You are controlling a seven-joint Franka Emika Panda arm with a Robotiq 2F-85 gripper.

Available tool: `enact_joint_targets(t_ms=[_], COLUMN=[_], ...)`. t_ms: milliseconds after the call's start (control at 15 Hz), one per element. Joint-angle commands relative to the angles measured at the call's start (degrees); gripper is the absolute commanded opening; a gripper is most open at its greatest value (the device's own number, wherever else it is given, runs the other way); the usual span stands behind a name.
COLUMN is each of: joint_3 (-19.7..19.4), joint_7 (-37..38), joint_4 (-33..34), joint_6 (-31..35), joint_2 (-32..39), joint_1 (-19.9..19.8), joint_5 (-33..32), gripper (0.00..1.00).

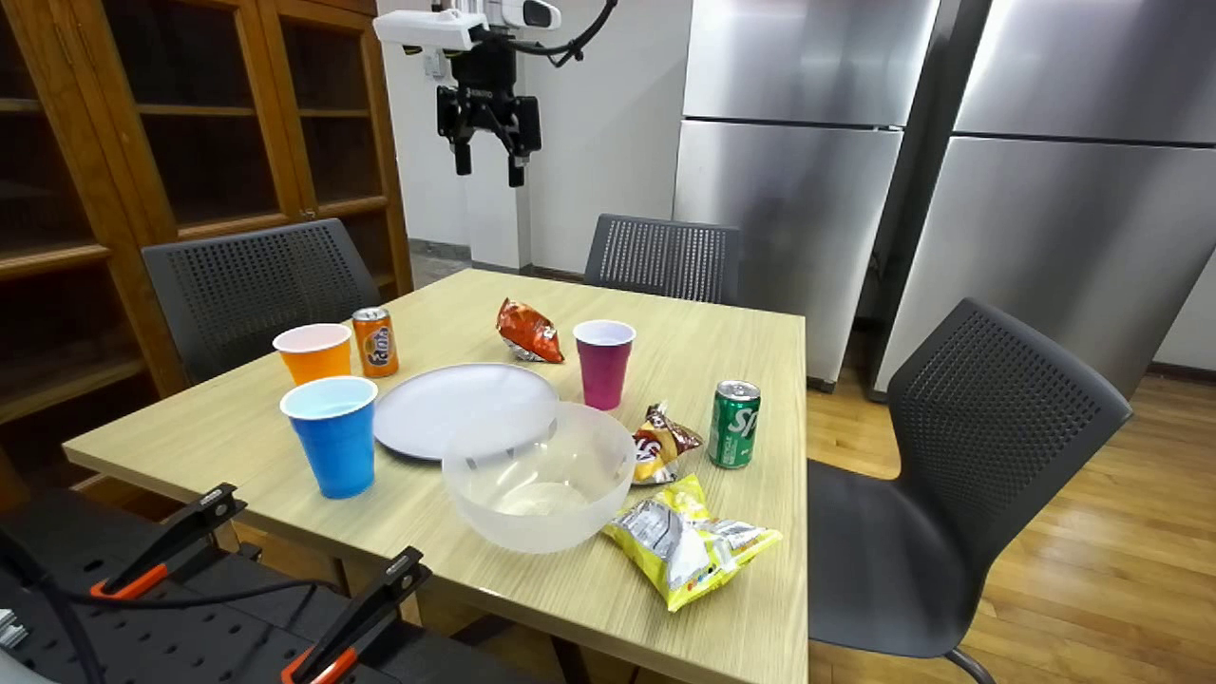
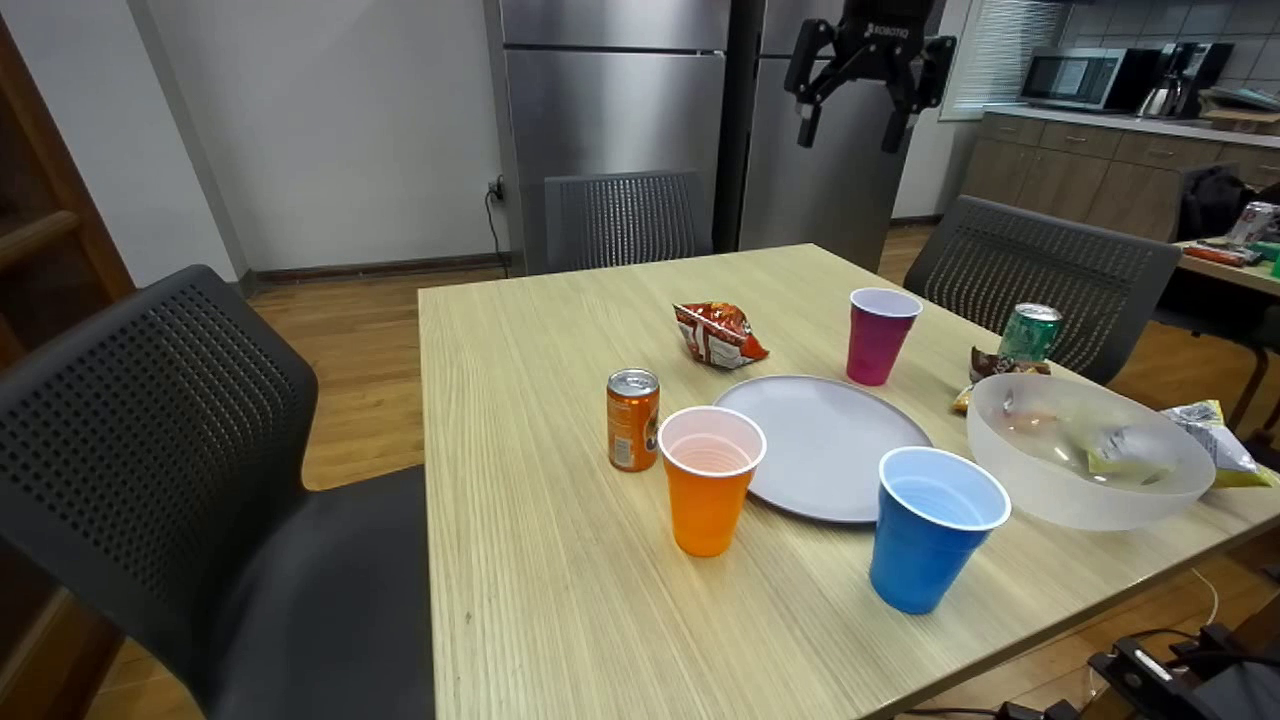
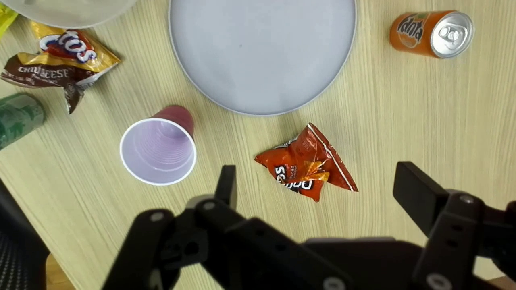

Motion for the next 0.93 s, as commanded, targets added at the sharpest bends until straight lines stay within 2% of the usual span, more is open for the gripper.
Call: enact_joint_targets(t_ms=[0,867], joint_3=[0.2,-1.1], joint_7=[4.2,12.7], joint_4=[6.4,21.7], joint_6=[1.1,1.3], joint_2=[6.5,23.0], joint_1=[0.4,0.9], joint_5=[1.3,5.8], gripper=[1.00,1.00])
